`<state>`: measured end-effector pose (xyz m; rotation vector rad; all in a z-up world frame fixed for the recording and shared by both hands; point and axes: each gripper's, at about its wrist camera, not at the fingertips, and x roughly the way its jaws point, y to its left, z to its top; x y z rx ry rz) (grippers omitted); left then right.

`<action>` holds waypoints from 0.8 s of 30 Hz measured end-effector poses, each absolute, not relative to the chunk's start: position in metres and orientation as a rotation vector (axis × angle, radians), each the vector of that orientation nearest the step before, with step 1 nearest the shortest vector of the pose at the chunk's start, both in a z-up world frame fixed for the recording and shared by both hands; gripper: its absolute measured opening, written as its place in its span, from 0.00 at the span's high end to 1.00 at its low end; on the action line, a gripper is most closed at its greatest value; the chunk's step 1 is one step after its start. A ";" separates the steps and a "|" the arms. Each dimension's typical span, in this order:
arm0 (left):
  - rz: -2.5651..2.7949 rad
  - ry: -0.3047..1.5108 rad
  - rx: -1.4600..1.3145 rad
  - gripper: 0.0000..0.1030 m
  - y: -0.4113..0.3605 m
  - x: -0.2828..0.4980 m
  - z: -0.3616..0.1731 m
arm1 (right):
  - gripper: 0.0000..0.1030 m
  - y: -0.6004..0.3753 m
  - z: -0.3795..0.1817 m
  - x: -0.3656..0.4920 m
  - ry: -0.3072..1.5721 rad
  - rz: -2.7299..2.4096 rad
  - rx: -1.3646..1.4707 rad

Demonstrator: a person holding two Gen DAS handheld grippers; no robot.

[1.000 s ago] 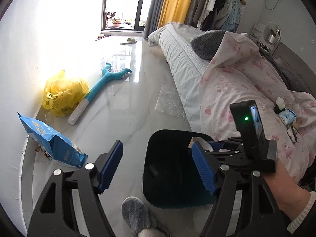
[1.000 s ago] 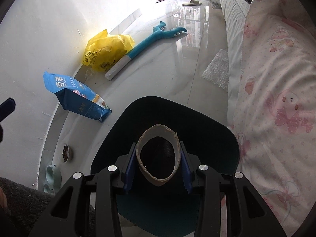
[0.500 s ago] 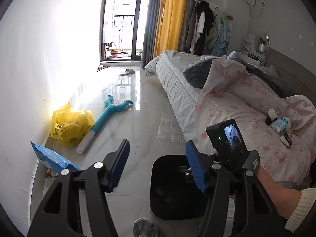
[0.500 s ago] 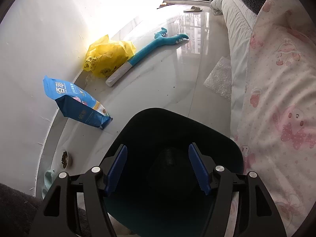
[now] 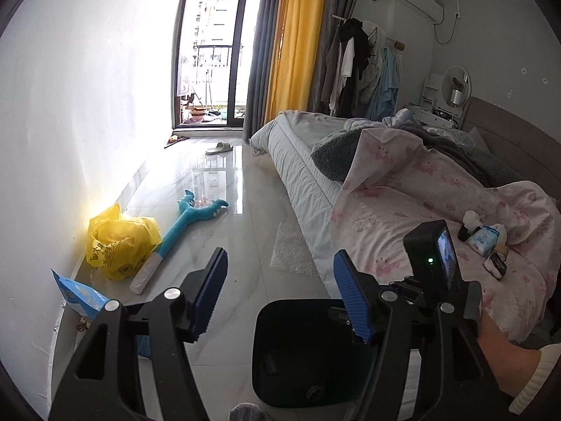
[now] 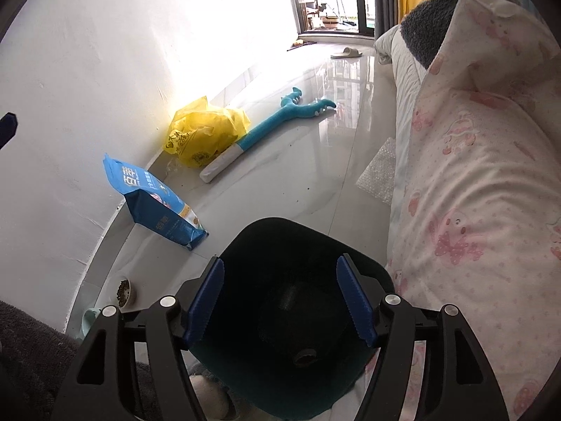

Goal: Collect trash
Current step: 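Move both tools back over the bed toward the remaining trash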

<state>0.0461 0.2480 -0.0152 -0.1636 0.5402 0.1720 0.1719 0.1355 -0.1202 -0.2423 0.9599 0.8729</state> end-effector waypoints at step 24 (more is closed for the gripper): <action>0.055 0.561 -0.190 0.13 0.167 0.097 0.000 | 0.31 0.005 -0.049 0.182 0.690 0.785 -0.247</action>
